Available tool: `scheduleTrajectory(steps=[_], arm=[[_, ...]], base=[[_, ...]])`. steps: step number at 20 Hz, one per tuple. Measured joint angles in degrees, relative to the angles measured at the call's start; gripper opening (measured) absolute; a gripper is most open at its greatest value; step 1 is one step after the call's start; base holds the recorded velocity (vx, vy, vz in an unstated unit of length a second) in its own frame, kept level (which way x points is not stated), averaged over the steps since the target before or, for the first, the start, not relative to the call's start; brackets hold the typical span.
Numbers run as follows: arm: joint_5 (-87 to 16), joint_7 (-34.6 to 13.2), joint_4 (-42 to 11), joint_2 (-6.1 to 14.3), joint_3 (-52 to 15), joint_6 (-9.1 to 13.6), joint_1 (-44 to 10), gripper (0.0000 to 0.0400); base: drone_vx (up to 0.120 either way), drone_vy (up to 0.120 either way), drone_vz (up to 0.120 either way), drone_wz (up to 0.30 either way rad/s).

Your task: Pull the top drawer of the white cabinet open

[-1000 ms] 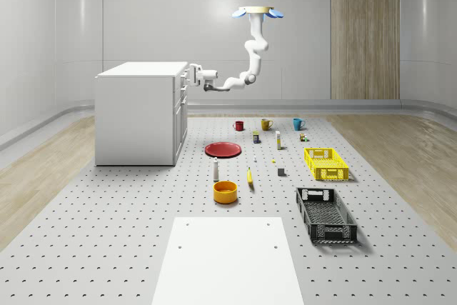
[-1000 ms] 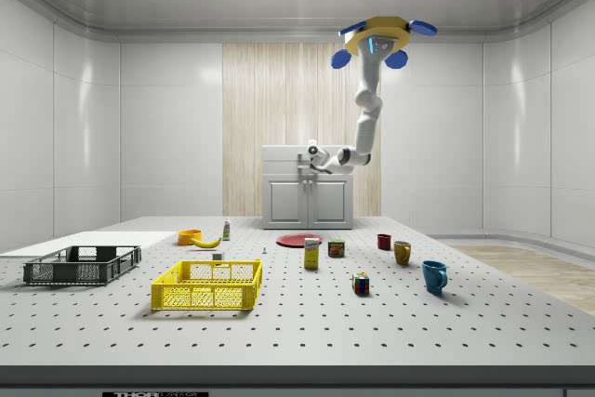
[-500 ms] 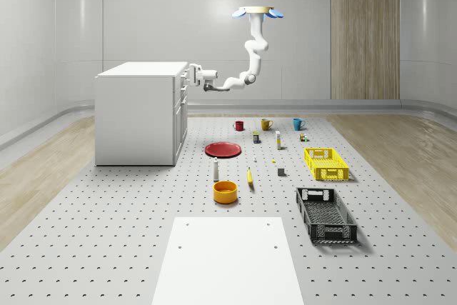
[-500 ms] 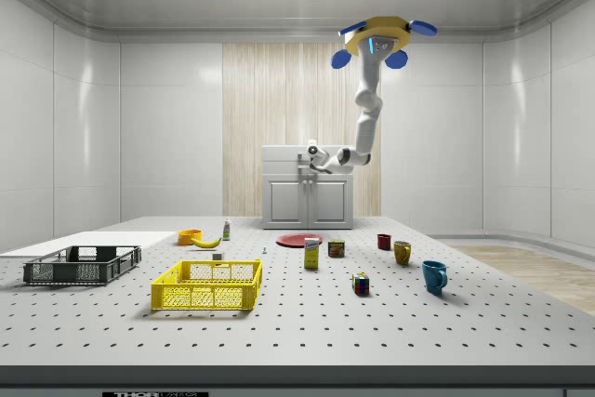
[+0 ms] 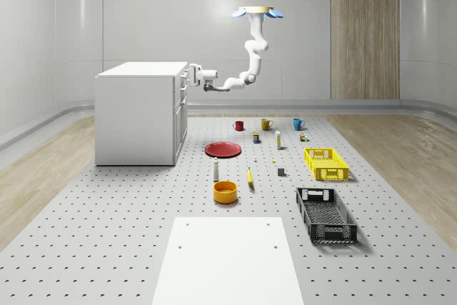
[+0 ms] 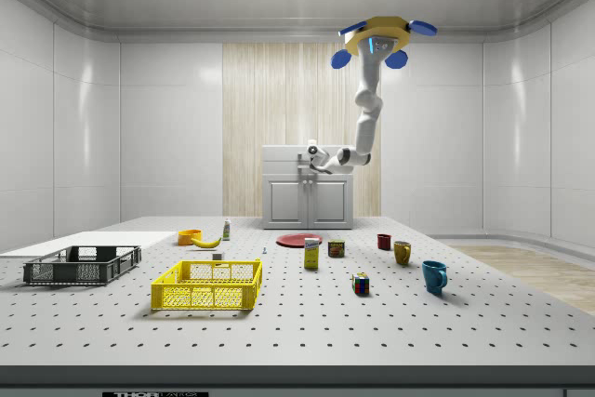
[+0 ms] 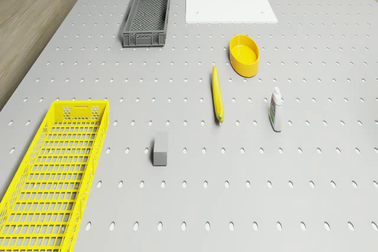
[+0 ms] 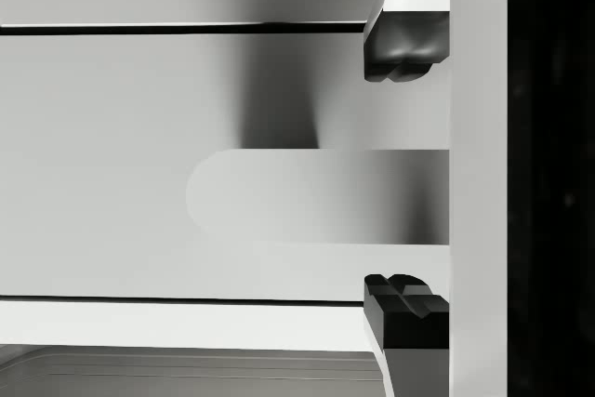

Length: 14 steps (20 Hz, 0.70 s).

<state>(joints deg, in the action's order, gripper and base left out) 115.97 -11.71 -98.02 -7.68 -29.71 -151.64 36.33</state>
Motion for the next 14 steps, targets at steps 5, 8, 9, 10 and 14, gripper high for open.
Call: scheduleTrajectory(steps=[5, 8, 9, 10, 14], arm=[[0.2, -0.1, -0.8, 0.7, 0.2, 0.5, -0.2, 0.0305], [0.1, 0.0, -0.2, 0.2, 0.1, 0.1, -0.1, 0.0305], [0.0, 0.0, 0.1, -0.1, 0.1, -0.1, 0.0, 0.0305], [-0.1, 0.0, 0.4, -0.4, 0.1, -0.3, 0.2, 0.0305], [0.1, 0.4, 1.0, -0.8, -0.1, -0.9, 0.6, 0.0305]], base=[[0.0, 0.0, 0.0, 0.0], [0.0, 0.0, 0.0, 0.0], [0.0, 0.0, 0.0, 0.0], [0.0, 0.0, 0.0, 0.0], [0.0, 0.0, 0.0, 0.0]])
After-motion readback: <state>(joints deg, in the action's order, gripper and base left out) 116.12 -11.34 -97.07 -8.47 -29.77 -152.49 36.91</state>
